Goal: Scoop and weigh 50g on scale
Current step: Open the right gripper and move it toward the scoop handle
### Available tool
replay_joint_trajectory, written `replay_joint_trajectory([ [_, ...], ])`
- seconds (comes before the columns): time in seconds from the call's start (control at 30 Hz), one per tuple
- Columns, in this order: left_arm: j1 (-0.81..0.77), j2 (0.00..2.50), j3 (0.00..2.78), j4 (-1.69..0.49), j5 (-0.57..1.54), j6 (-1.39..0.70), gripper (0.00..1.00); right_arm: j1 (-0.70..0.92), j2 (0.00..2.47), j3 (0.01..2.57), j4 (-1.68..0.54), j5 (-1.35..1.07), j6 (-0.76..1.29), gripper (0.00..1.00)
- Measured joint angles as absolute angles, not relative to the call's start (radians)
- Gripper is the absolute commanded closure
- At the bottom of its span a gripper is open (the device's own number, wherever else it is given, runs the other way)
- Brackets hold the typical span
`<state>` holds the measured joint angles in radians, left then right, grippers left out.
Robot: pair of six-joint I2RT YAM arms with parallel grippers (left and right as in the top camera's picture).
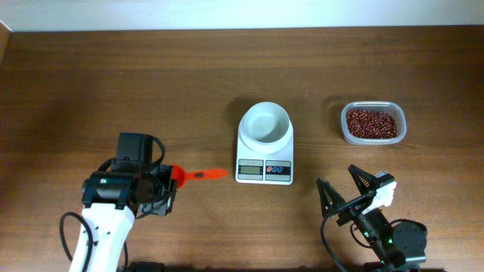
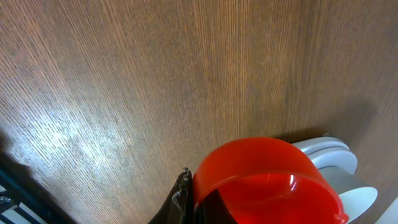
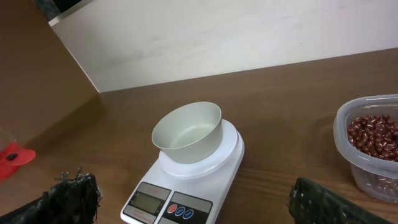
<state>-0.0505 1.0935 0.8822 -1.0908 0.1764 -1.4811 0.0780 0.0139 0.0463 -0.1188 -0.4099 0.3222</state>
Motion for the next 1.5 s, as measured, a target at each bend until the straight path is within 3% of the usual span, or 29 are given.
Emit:
replay_joint_trajectory([
  [0.6, -0.051, 1.093, 0.882, -1.091, 0.21, -1.481, 1.0, 0.078, 0.014, 0.046, -0.097, -0.416, 0.331, 0.01],
  [1.07, -0.051, 1.094, 0.882, -1.091, 0.21, -1.481, 1.0, 0.078, 0.014, 0.046, -0.096, -0.718, 0.711, 0.01],
  [1.5, -0.051, 1.094, 0.882, -1.091, 0.202, -1.481, 1.0, 0.078, 0.075, 0.105, -0.169, -0.736, 0.757, 0.0],
])
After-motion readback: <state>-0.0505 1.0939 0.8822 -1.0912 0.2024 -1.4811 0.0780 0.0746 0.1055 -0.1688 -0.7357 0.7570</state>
